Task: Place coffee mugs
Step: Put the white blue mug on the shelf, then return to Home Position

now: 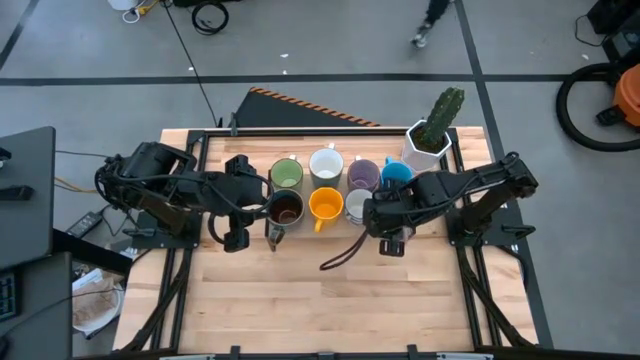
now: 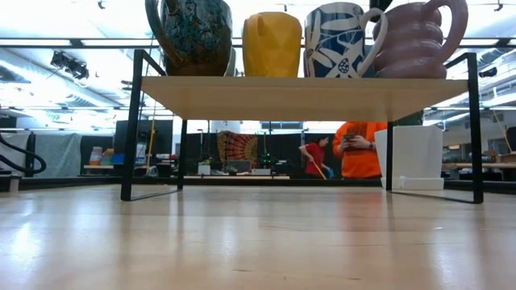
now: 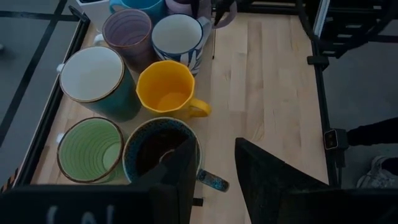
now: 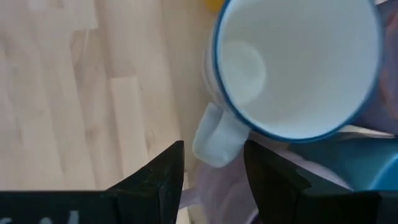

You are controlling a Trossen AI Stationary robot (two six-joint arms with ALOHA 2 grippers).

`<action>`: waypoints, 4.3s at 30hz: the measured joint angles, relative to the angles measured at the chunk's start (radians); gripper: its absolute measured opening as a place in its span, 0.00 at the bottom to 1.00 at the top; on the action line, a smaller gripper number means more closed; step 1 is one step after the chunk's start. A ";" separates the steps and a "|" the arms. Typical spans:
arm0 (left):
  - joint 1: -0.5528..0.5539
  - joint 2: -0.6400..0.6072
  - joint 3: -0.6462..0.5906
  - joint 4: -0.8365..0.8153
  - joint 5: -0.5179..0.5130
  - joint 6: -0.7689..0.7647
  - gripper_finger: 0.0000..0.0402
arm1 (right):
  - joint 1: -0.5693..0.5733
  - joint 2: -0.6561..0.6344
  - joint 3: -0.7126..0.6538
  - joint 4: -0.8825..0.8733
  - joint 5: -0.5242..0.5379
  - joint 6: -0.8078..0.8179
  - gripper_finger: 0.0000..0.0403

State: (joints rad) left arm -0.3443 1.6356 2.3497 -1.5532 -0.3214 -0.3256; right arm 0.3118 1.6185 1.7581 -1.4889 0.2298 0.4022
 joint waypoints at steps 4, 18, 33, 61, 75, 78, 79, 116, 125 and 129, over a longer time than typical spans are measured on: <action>0.000 0.000 0.000 0.000 0.000 0.000 0.29 | -0.001 0.000 -0.002 0.018 -0.045 0.012 0.42; 0.000 0.000 0.000 0.000 0.000 0.003 0.29 | 0.009 0.000 -0.002 0.180 -0.127 0.028 0.42; 0.000 0.000 0.000 0.000 0.000 0.008 0.29 | -0.009 0.009 0.106 0.204 -0.045 0.024 0.42; -0.003 0.000 0.000 0.030 0.001 -0.005 0.29 | -0.106 0.095 0.149 0.161 0.012 0.049 0.42; -0.064 -0.022 -0.031 0.211 -0.024 0.074 0.29 | 0.024 -0.315 -0.023 0.288 0.228 0.093 0.39; -0.080 -0.039 -0.104 0.292 -0.023 0.106 0.29 | 0.053 -0.427 -0.156 0.405 0.234 0.116 0.39; -0.079 -0.047 -0.137 0.311 -0.022 0.110 0.29 | 0.062 -0.462 -0.202 0.447 0.234 0.118 0.38; 0.157 -1.207 -1.794 1.600 -0.019 -0.121 0.29 | 0.078 -1.532 -1.188 1.234 0.450 0.093 0.29; 0.198 -1.369 -2.079 1.778 -0.038 -0.250 0.29 | 0.078 -1.614 -1.289 1.274 0.512 0.133 0.29; 0.198 -1.422 -2.253 1.957 -0.042 -0.331 0.29 | 0.077 -1.615 -1.356 1.313 0.537 0.181 0.29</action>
State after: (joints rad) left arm -0.1467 0.2135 0.0967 0.4037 -0.3634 -0.6566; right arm 0.3889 0.0036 0.4024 -0.1763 0.7669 0.5835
